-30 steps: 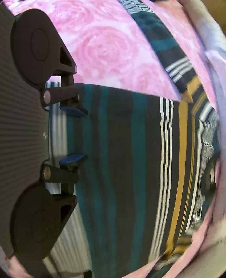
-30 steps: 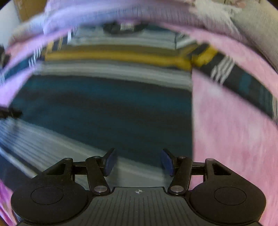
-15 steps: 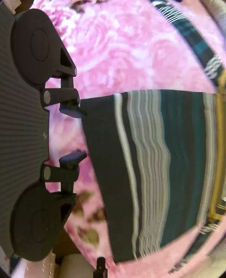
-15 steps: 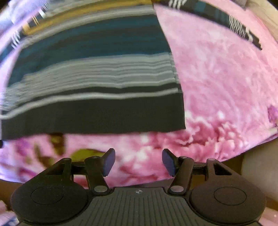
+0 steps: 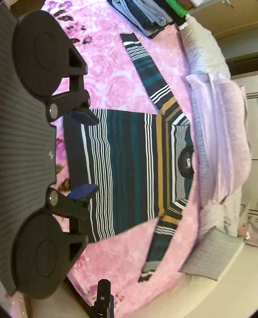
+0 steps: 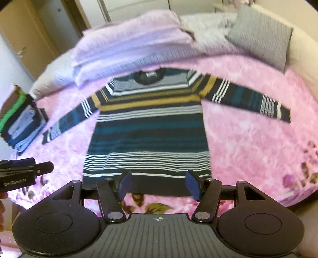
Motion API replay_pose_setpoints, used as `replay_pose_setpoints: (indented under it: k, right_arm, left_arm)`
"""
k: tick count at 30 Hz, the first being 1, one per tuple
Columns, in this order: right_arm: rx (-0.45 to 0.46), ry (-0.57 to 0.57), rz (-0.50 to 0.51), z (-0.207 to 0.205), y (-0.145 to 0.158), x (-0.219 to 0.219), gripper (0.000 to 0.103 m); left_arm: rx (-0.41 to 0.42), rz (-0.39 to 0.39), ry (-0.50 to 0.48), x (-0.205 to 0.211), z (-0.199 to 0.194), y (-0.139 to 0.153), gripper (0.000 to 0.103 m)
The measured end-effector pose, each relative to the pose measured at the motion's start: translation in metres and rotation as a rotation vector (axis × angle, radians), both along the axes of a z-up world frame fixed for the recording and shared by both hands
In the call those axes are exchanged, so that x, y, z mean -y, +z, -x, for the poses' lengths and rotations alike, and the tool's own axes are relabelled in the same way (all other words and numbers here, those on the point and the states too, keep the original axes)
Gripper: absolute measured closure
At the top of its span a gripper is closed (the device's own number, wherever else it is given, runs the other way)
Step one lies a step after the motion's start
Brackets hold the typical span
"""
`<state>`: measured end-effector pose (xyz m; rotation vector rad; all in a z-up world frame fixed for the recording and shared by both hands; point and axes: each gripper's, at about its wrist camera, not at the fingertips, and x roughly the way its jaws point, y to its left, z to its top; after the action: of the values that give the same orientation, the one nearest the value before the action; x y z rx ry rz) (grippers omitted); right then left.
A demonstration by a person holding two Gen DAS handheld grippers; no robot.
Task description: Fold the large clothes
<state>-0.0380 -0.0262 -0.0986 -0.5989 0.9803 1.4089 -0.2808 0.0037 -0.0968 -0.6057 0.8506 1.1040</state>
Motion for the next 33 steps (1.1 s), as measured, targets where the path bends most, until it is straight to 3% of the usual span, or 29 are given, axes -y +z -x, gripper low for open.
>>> replay_pose_setpoints:
  k: [4,12,24,33]
  right_arm:
    - [-0.036,0.028,-0.015,-0.005,0.022,0.036,0.043]
    - [-0.001,0.049,0.032,0.0,0.039,0.1,0.041]
    - [0.024,0.112,0.041,0.007,0.04,0.143,0.041]
    - [0.028,0.115,0.055,0.007,0.038,0.155,0.041]
  left_arm:
    - [0.025,-0.022,0.015,0.041,-0.004,0.023,0.035]
    - [-0.011,-0.014,0.038,0.107,-0.002,0.041,0.035]
    - [-0.06,-0.007,0.027,0.15,-0.01,0.043,0.034]
    - [-0.072,0.0,0.02,0.16,-0.013,0.039,0.034]
